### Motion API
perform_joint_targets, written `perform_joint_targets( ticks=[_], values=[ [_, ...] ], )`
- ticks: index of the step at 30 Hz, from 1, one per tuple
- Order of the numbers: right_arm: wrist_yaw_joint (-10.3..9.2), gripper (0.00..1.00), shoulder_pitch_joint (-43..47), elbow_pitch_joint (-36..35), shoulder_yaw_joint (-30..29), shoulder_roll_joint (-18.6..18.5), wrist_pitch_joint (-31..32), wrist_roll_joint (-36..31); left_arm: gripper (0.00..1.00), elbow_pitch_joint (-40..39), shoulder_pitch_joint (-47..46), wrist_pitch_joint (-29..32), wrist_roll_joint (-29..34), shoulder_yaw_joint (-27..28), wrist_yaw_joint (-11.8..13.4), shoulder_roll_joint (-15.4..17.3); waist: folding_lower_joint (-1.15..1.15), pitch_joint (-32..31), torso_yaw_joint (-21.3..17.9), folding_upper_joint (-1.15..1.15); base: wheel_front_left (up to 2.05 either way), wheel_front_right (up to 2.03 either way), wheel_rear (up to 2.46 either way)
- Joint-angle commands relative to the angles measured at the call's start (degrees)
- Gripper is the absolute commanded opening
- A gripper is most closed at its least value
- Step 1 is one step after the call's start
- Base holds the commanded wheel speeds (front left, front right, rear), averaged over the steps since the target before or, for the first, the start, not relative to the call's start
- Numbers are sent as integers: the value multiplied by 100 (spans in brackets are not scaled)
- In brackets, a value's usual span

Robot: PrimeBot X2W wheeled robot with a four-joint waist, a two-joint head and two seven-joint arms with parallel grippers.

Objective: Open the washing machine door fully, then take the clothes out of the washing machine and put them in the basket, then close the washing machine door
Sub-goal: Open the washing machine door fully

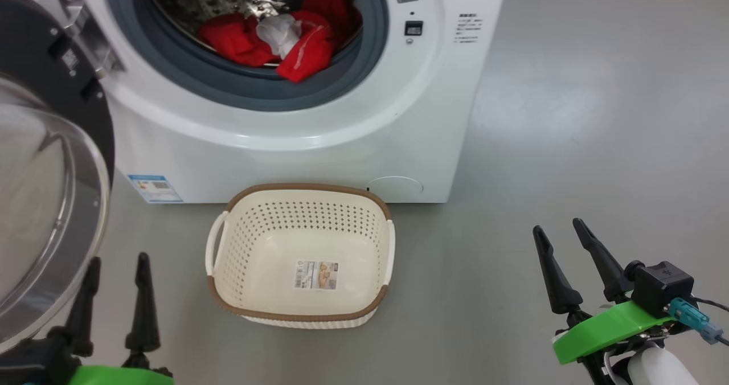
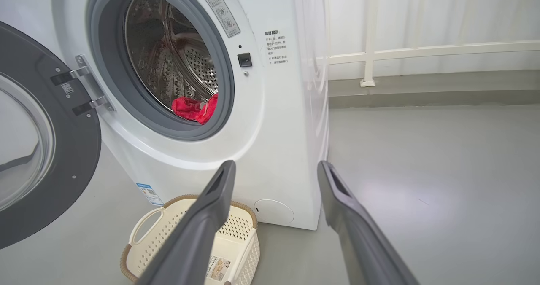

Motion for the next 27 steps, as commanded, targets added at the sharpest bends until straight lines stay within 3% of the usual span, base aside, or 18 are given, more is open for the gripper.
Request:
perform_joint_targets(
  ticks=[1,14,27],
  values=[
    [37,100,-3,-150,60,-29,-54,-56,100,-186,6,-28,-21,98,-30,177,0,-27,-174,0,0,0,0],
    [37,100,107,-229,-330,5,-54,-81,100,-509,144,-28,-56,-523,-30,288,0,-2,-662,0,0,0,0],
    [37,100,187,-304,-533,52,-54,-66,100,-582,193,-28,-177,-649,-31,301,0,-18,-893,0,0,0,0]
  ],
)
